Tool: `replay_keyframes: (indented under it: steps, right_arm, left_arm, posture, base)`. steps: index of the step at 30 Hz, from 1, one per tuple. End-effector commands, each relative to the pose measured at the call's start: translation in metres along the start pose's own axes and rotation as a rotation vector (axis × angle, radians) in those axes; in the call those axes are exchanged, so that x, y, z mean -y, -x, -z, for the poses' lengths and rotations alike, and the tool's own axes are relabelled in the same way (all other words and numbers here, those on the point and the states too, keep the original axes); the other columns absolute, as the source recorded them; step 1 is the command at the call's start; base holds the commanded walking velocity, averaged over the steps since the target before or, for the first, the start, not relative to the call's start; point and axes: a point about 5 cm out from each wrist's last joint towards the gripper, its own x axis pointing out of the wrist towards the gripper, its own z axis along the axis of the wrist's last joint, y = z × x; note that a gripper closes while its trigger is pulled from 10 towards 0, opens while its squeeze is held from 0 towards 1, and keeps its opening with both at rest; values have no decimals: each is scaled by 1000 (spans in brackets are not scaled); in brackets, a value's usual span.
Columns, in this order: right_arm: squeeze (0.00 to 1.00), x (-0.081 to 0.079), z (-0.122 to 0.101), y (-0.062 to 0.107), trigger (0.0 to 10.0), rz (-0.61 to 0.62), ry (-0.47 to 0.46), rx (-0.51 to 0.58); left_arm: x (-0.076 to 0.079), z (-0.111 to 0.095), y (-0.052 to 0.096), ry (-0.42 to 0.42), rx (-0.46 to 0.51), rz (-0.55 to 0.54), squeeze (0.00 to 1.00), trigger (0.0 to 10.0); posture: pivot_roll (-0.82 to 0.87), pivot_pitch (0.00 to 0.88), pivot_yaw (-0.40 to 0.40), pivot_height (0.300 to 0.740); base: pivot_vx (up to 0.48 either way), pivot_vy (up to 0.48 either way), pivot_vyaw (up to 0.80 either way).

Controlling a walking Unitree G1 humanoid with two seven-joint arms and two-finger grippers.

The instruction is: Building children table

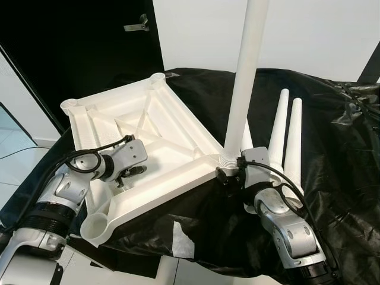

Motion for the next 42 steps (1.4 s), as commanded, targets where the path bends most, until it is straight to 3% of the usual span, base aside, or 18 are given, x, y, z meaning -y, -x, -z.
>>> replay_keyframes:
  steps: [1, 5, 10, 15, 20, 21, 26, 33, 37, 39, 40, 42]
  right_arm:
    - [0, -8, 3, 0, 10000, -45, 4, -27]
    - [0, -14, 0, -3, 10000, -91, 13, -32]
    - [0, -18, -3, -3, 10000, -122, 13, -36]
    - [0, -20, -4, -2, 10000, -152, 35, -95]
    - [0, -18, -3, -2, 10000, -148, 35, -115]
    - [0, -14, -2, -5, 10000, -126, 18, -128]
    - [0, -10, -2, -7, 10000, -113, 24, -126]
    - [0, -4, -1, -8, 10000, -101, 42, -124]
    - [0, -4, -5, -9, 10000, -98, 48, -92]
    - [0, -2, -8, -8, 10000, -95, 55, -71]
    - [0, -2, -8, -8, 10000, -95, 55, -71]
    - [0, 1, -8, -6, 10000, -84, 53, -69]
  left_arm:
    - [-11, 6, 4, -7, -33, -169, 0, 10000]
    - [-19, 14, 14, 28, -52, -195, 0, 10000]
    - [-14, 17, 14, 23, -58, -166, 0, 10000]
    - [10, 8, 12, 47, 17, 4, 0, 10000]
    - [20, 6, 11, 48, 23, 68, 0, 10000]
    - [37, 3, 9, 30, 26, 153, 0, 10000]
    - [50, -2, 9, 34, 48, 212, 0, 10000]
    - [65, -28, 16, 63, 157, 272, 0, 10000]
    - [55, -27, 15, 59, 165, 205, 0, 10000]
    - [37, -26, 17, 74, 174, 104, 0, 10000]
    - [37, -26, 17, 74, 174, 104, 0, 10000]
    - [10, -22, 25, 82, 157, -34, 0, 10000]
  posture:
    - [-7, 0, 58, 740]
    - [-1, 0, 55, 740]
    - [0, 0, 54, 740]
    - [-1, 0, 55, 740]
    - [-1, 0, 56, 740]
    - [-2, 0, 59, 740]
    - [-2, 0, 62, 740]
    - [8, 0, 66, 740]
    - [9, 0, 63, 740]
    - [5, 0, 66, 740]
    - [5, 0, 66, 740]
    - [3, 0, 66, 740]
  base:
    - [0, 0, 0]
    - [0, 0, 0]
    - [0, 0, 0]
    - [0, 0, 0]
    - [0, 0, 0]
    - [0, 0, 0]
    - [0, 0, 0]
    - [0, 0, 0]
    - [0, 0, 0]
    - [0, 0, 0]
    - [0, 0, 0]
    - [0, 0, 0]
